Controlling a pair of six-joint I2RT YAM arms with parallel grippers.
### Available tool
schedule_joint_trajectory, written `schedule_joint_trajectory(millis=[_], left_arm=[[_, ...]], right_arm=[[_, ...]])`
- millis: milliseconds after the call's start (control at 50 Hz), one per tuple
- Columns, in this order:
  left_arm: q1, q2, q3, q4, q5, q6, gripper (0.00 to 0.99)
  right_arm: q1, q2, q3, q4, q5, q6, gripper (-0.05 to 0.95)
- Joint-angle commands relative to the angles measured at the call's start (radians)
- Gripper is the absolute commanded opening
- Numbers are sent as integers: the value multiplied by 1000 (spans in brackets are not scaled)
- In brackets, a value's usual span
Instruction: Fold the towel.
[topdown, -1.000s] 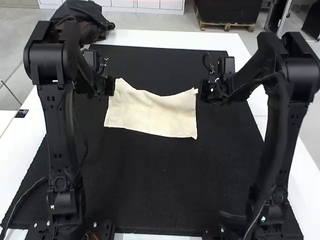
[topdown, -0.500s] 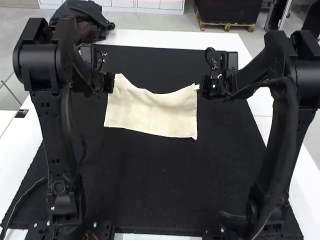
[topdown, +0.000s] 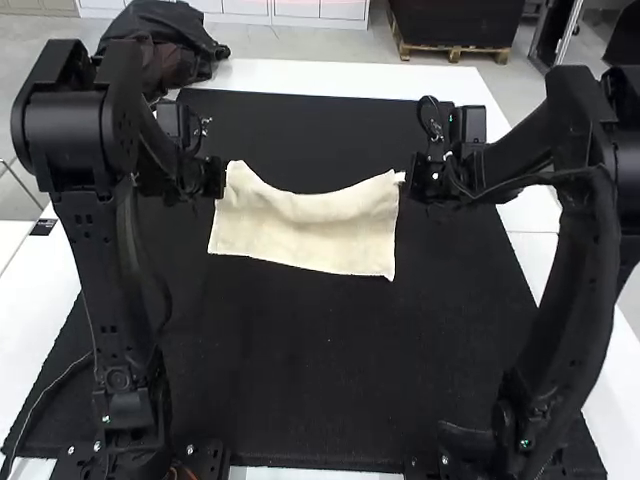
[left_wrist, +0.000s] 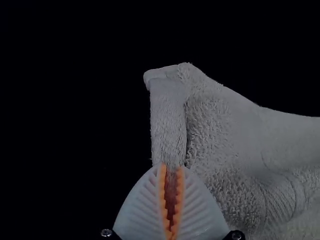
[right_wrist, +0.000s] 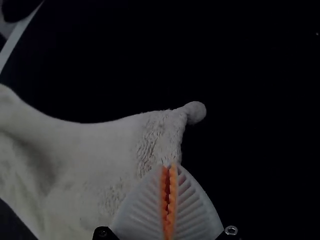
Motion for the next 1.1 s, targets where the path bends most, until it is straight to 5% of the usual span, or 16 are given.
schedule_joint_trajectory(millis=[0,1080], left_arm=[[34,-43,-11,17,11,22,21],[80,-201,-183,-4,26,39,21]], right_arm=[[-29,-44,-13,4,-16,9,-28],[-32,-156,-149,-74,-61,44,-28]])
